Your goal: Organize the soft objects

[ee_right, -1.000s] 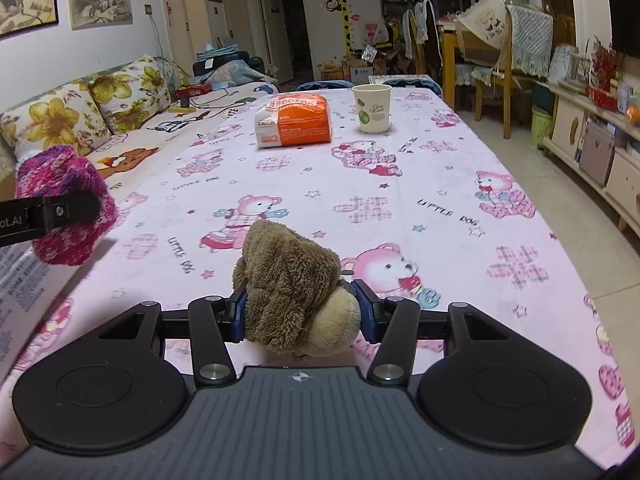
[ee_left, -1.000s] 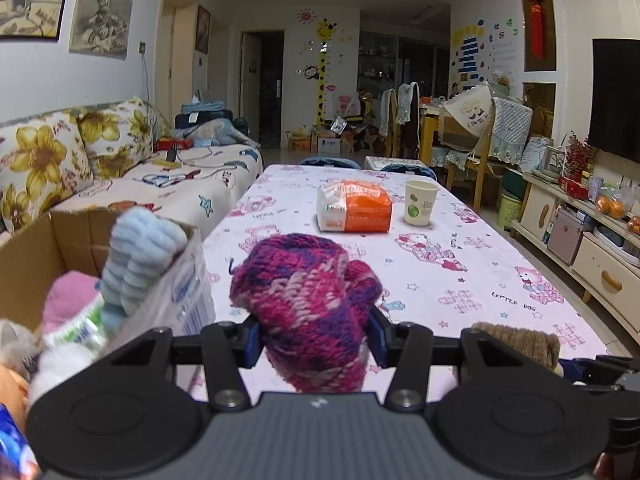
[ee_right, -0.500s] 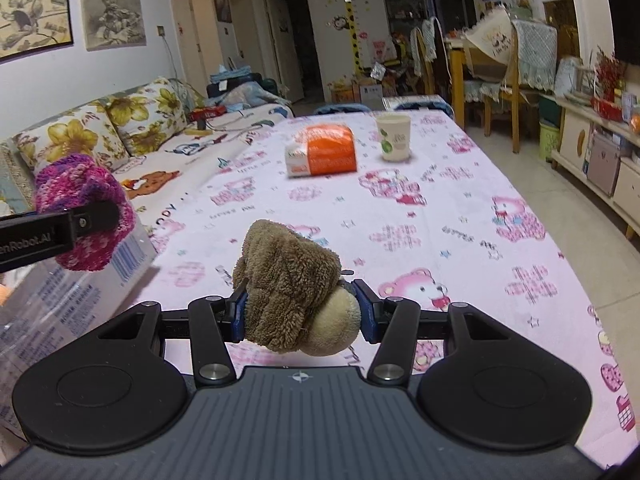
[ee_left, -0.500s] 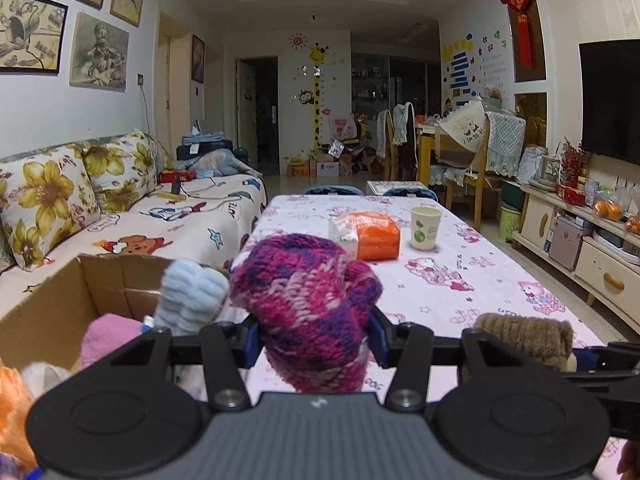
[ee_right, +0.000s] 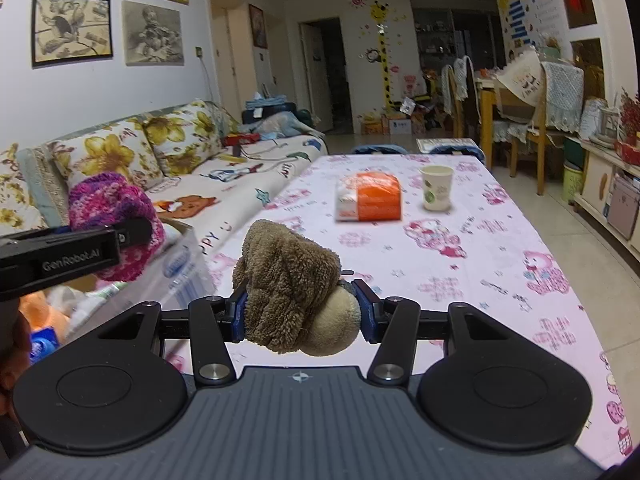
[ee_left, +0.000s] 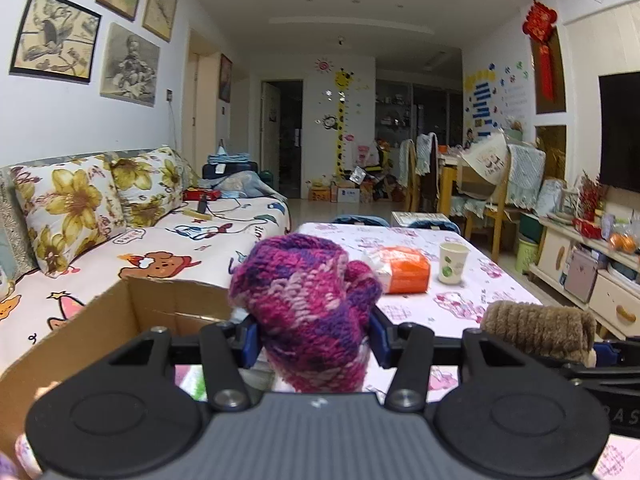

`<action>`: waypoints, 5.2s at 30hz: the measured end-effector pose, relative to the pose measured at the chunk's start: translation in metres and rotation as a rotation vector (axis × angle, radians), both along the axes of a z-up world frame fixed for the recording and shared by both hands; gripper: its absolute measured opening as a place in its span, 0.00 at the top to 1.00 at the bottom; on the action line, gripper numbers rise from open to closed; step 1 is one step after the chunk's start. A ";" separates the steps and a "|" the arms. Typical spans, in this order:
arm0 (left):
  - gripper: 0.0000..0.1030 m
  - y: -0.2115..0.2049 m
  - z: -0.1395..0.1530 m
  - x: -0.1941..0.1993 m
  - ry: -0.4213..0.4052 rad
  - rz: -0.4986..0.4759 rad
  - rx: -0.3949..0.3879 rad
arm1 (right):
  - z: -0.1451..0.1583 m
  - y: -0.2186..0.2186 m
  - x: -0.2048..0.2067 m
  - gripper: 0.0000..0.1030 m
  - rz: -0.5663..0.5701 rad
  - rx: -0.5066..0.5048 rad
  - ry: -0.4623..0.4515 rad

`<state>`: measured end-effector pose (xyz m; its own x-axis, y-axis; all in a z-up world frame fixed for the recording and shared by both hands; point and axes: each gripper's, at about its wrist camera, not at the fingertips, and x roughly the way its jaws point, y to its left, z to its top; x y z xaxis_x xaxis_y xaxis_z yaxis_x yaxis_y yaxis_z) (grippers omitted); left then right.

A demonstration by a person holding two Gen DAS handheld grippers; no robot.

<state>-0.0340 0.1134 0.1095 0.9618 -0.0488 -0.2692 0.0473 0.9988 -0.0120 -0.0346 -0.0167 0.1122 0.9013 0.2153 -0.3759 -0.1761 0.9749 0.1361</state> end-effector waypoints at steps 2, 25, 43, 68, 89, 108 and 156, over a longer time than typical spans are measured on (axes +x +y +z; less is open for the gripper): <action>0.50 0.005 0.001 -0.001 -0.005 0.013 -0.011 | 0.002 0.003 0.000 0.38 0.015 -0.002 -0.009; 0.49 0.097 0.002 0.011 0.004 0.223 -0.139 | 0.019 0.056 0.024 0.38 0.227 -0.082 -0.096; 0.49 0.148 -0.010 0.032 0.085 0.262 -0.239 | 0.013 0.088 0.050 0.38 0.397 -0.212 -0.145; 0.01 0.140 -0.001 0.019 0.066 0.315 -0.112 | 0.034 0.041 -0.023 0.00 0.242 -0.064 -0.039; 0.01 0.082 0.003 -0.065 0.089 0.245 0.007 | 0.042 0.019 -0.107 0.00 0.066 -0.009 0.083; 0.01 0.076 0.034 -0.156 0.067 0.221 0.042 | 0.077 0.020 -0.194 0.00 0.094 -0.030 0.019; 0.01 0.096 0.032 -0.207 0.009 0.285 0.043 | 0.072 0.040 -0.226 0.00 0.081 -0.103 -0.031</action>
